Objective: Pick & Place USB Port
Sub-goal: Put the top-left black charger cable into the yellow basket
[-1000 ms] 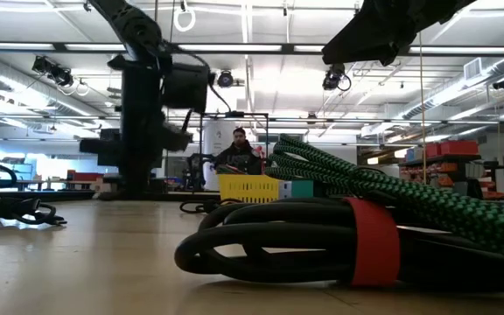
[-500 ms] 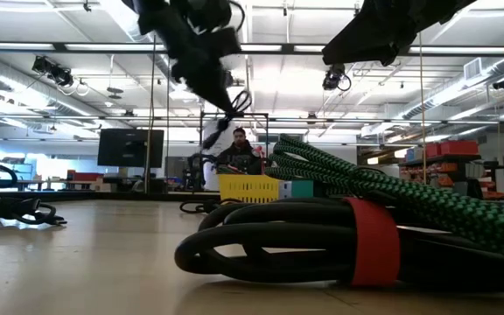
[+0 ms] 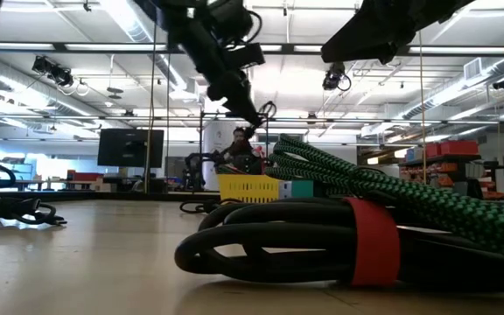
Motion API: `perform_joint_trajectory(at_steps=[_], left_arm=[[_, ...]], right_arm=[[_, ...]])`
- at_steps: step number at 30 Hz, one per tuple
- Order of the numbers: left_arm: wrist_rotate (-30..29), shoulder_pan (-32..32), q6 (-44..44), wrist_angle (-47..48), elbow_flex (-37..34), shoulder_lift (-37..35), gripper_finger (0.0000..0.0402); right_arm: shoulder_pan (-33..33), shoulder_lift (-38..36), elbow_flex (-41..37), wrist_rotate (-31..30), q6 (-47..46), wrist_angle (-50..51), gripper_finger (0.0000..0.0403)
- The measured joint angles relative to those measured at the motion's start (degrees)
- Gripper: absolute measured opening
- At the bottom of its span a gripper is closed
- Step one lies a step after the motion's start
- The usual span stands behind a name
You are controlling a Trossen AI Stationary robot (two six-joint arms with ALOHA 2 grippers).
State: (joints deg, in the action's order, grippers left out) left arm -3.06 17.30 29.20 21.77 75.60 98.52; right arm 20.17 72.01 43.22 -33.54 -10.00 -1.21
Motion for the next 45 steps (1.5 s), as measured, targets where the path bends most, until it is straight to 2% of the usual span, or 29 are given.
perform_joint_trajectory(at_steps=[6,9,12,17,22,27,35,45], left_arm=[[1.4,1.4,-6.5,5.5,9.3,5.1,0.0009],[0.4,1.8,-9.5,9.8,13.1,7.4,0.0009],[-0.6,1.5,-11.6,13.3,16.0,10.0,0.0009],[1.0,0.7,-14.8,16.3,19.2,13.8,0.0009],[-0.1,0.5,-15.2,17.2,19.6,14.4,0.0009],[0.4,1.1,-19.3,17.8,19.6,14.4,0.0026],[0.3,1.2,-19.6,18.3,19.6,14.4,0.0035],[-1.4,1.2,-19.6,18.3,19.6,14.4,0.0096]], right_arm=[[0.0,0.0,0.0,0.1,-0.2,0.5,0.0111],[0.0,0.0,0.0,0.1,-0.3,0.9,0.0111],[0.0,0.0,0.0,0.2,-0.3,1.4,0.0111],[0.0,0.0,0.0,0.6,-0.1,1.4,0.0111],[0.0,0.0,0.0,0.6,-0.1,1.5,0.0111],[0.0,0.0,0.0,1.3,-0.2,1.3,0.0111],[0.0,0.0,0.0,1.5,-0.2,1.3,0.0111],[0.0,0.0,0.0,1.6,-0.2,1.3,0.0111]])
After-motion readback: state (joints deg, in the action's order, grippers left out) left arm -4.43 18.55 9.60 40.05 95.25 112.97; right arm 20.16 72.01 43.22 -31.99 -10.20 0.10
